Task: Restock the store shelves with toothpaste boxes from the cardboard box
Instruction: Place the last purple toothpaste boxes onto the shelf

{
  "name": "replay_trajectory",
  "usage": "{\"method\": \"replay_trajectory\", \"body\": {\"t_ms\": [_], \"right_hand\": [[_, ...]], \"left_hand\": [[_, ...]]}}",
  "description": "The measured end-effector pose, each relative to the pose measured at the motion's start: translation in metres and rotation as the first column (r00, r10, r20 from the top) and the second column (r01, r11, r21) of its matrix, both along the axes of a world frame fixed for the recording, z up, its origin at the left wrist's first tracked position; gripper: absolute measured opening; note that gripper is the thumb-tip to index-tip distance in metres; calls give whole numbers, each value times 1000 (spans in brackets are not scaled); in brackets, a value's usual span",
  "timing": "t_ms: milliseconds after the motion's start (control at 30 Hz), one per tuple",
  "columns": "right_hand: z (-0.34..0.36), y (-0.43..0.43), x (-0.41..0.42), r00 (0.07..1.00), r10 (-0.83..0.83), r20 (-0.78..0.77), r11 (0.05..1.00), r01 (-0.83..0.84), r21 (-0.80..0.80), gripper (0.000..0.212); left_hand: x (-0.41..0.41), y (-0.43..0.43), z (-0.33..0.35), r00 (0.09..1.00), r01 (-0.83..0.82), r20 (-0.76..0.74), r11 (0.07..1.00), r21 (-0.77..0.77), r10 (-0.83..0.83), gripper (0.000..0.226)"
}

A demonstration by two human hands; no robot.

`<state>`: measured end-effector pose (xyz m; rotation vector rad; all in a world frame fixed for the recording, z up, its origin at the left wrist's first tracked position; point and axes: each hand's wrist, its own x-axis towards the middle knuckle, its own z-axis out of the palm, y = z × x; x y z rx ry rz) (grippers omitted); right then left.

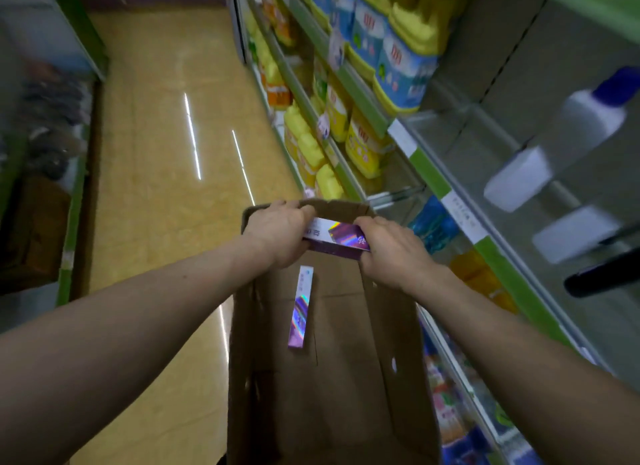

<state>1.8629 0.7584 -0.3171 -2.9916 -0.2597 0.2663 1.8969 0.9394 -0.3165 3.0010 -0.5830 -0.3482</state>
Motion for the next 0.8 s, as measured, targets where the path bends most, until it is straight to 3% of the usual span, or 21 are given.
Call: {"method": "replay_trajectory", "body": {"t_ms": [367,800], "right_hand": [[139,86,16,910,330,251,935,-351,44,40],[260,287,-42,635,632,445,714,-700,-15,39]], "left_hand": [[-44,99,146,935,-257,233,963,-77,268,36],[-178,277,268,712,-572,432,814,-101,554,44]]}}
